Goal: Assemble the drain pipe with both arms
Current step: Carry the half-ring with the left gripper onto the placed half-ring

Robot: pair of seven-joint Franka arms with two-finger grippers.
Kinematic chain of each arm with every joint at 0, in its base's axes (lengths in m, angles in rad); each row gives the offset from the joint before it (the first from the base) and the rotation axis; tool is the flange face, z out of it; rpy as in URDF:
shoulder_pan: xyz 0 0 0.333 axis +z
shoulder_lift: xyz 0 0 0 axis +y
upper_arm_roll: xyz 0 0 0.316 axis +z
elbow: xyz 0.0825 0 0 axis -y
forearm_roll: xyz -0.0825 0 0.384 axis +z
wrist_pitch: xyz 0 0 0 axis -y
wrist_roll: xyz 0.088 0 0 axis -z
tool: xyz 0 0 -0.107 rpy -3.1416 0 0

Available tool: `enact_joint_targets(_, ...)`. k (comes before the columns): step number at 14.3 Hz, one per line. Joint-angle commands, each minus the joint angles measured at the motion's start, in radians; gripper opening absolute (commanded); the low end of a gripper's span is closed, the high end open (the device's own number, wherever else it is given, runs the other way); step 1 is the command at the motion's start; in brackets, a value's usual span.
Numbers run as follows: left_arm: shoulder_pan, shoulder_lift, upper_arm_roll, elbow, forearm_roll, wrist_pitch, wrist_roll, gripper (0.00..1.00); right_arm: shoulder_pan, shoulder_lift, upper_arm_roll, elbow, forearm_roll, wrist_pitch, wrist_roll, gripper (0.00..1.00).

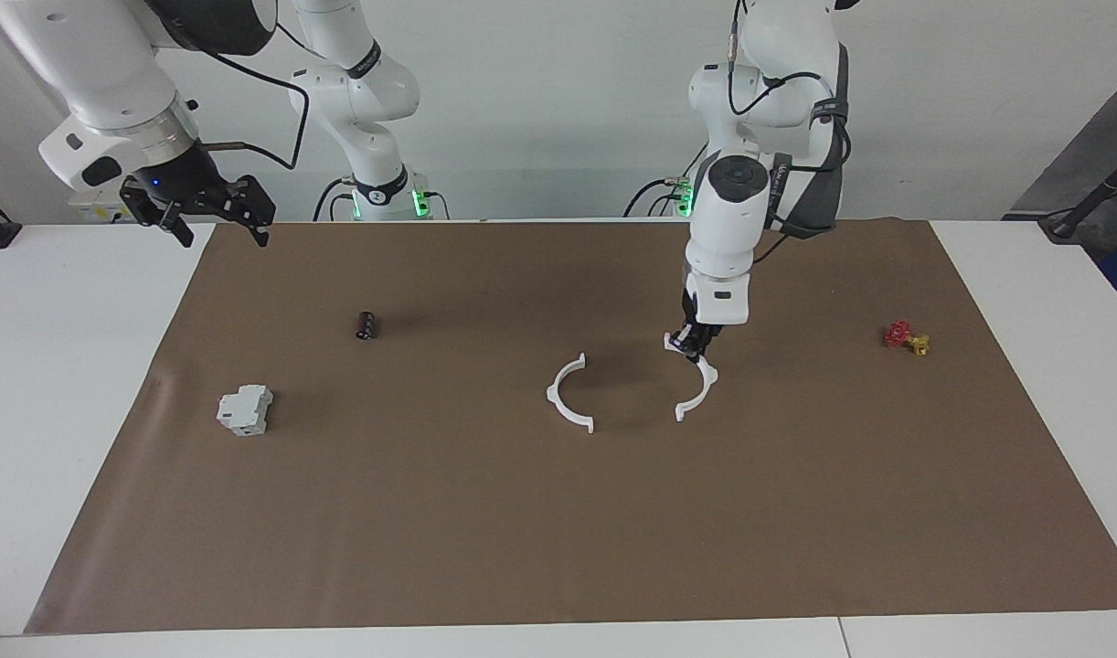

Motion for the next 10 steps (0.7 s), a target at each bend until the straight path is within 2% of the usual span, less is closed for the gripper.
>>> enact_joint_targets(1, -0.075, 0.059, 0.016, -0.013, 0.021, 0.08, -0.105, 0.0, -0.003, -0.027, 0.001, -0.037, 0.019, 0.025, -0.004, 1.0)
enact_joint_targets(4, -0.106, 0.128, 0.018, 0.013, 0.021, 0.126, -0.202, 0.0, -0.003, -0.027, 0.001, -0.037, 0.019, 0.025, -0.004, 1.0)
enact_joint_targets(10, -0.141, 0.146, 0.018, 0.007, 0.022, 0.128, -0.285, 0.0, -0.003, -0.027, 0.001, -0.036, 0.019, 0.025, -0.004, 1.0)
